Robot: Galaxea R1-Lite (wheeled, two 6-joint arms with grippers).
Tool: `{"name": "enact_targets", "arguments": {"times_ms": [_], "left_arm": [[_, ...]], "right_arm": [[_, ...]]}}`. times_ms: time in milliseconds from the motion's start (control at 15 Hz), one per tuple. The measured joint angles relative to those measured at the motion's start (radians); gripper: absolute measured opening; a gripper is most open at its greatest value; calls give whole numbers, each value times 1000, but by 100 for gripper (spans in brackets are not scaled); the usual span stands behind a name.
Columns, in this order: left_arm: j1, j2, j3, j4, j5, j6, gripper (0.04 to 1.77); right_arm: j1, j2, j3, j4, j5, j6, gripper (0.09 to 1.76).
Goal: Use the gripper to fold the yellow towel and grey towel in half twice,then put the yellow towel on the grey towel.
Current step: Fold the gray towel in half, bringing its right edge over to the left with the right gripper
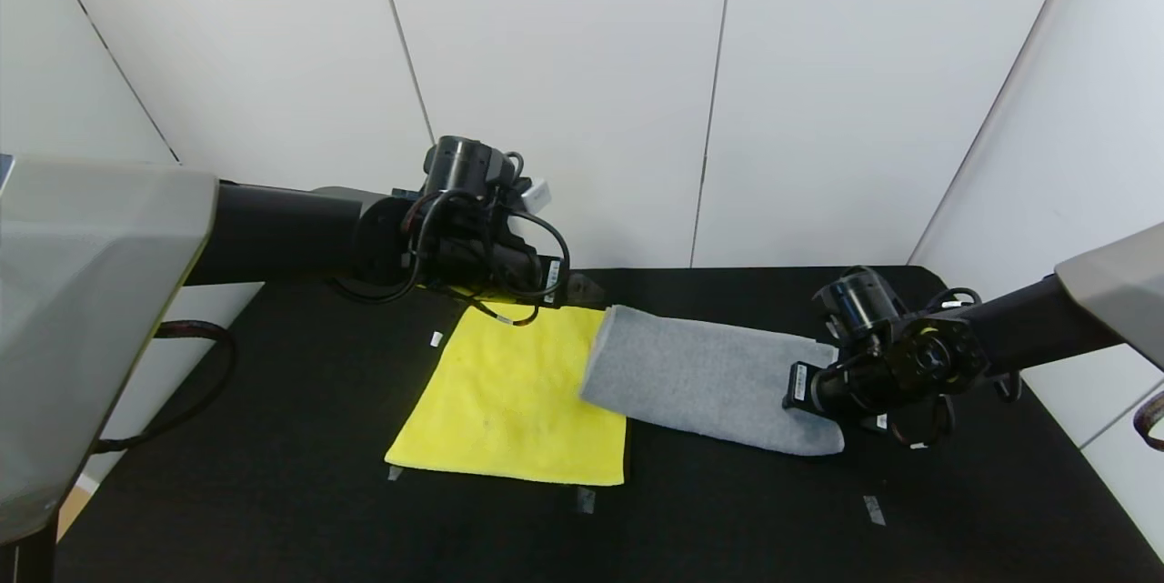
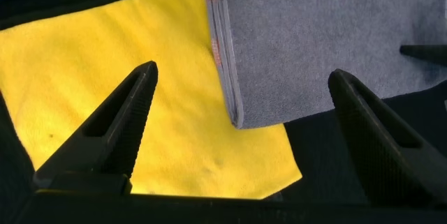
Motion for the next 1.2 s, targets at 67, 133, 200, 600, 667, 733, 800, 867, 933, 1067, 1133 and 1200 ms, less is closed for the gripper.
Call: {"name": "enact_targets", "arguments": {"times_ms": [67, 133, 200, 600, 667, 733, 800, 867, 933, 1067, 1133, 1200], "left_arm": [[0, 0, 0, 0, 0, 0, 172], [0, 2, 0, 0, 0, 0, 172], [0, 2, -1, 0, 0, 0, 172], [1, 3, -1, 1, 0, -1, 172], [1, 3, -1, 1, 0, -1, 172], [2, 2, -1, 1, 0, -1, 172], [3, 1, -1, 1, 0, -1, 172], [4, 0, -1, 1, 0, -1, 172], [5, -1, -1, 1, 0, -1, 172], [5, -4, -1, 1, 0, -1, 172], [4, -5, -1, 1, 0, -1, 172], [4, -7, -1, 2, 0, -1, 172]], "right_arm": [[0, 1, 1, 0, 0, 0, 59], [-1, 2, 1, 0, 1, 0, 11], [-2, 2, 3, -1, 1, 0, 12], [-7, 3, 9, 1, 1, 0, 12], [-9, -1, 9, 4, 1, 0, 12], [-10, -9, 10, 8, 1, 0, 12], [-11, -20, 11, 10, 2, 0, 12], [-16, -36, 12, 12, 2, -1, 12], [-24, -53, 13, 20, 2, -4, 12], [-52, -90, 11, 61, 2, -17, 12], [-67, -107, 8, 73, 2, -29, 12], [-84, -123, 7, 79, 2, -41, 12]]}}
